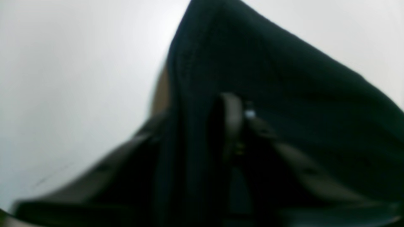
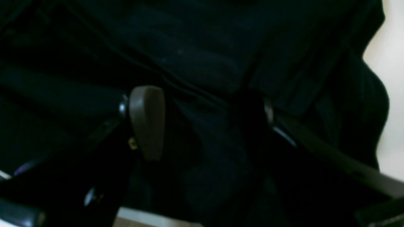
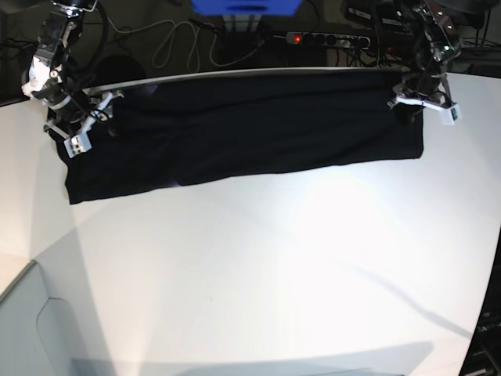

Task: Fold the T-shirt properly
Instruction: 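Hold the strip ends with both grippers, adjusting the left grip, then fold the strip end with the left gripper toward the right gripper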

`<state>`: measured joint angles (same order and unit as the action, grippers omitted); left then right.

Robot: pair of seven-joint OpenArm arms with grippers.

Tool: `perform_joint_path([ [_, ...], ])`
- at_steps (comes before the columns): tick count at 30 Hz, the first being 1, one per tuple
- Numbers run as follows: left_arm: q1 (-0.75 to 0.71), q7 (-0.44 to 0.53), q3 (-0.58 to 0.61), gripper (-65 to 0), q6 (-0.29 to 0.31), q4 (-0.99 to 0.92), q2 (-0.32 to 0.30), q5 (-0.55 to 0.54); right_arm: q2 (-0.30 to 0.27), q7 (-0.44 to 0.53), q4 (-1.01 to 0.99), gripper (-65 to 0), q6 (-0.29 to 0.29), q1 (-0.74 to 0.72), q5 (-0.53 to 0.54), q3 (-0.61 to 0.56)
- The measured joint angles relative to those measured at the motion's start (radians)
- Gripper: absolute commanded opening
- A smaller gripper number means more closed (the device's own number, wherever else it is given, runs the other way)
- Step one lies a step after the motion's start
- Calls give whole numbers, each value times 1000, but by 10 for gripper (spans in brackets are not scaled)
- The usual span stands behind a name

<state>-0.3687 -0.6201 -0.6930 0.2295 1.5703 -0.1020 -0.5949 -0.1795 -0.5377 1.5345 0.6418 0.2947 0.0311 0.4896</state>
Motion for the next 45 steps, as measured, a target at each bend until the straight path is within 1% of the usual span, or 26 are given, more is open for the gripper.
perform_joint_path([
  [1, 0, -2, 0, -650, 0, 0, 2, 0, 0, 0, 0, -282, 0, 0, 0, 0],
  [7, 0, -2, 1, -650, 0, 0, 2, 0, 0, 0, 0, -282, 0, 0, 0, 0],
  [11, 3, -18, 1, -650, 0, 8, -13, 0, 0, 0, 0, -282, 0, 0, 0, 0],
  [14, 3, -24, 3, -650, -1, 50, -35, 3, 0, 0, 0, -282, 0, 0, 0, 0],
  [21, 3, -24, 10, -650, -2, 159, -33, 11, 3, 0, 0, -282, 0, 0, 0, 0],
  [25, 0, -13, 89, -650, -8, 180, -31, 14, 18, -18, 22, -282, 0, 1, -11, 0],
  [28, -1, -13, 115, -650, -12, 209, 18, 19, 26, -62, 48, -282, 0, 5, -11, 0],
  [31, -31, -13, 167, -650, -14, 256, 37, 18, 31, -101, 75, -282, 1, 6, -13, -2],
  [33, -48, -13, 222, -650, -15, 289, 37, 23, 32, -115, 89, -282, 1, 7, -23, -5],
  [39, -86, -13, 394, -650, -12, 374, 35, 18, 33, -116, 89, -282, 1, 8, -23, -5],
  [45, -89, -11, 510, -650, -12, 389, 34, 18, 33, -116, 88, -282, 1, 8, -23, -5],
])
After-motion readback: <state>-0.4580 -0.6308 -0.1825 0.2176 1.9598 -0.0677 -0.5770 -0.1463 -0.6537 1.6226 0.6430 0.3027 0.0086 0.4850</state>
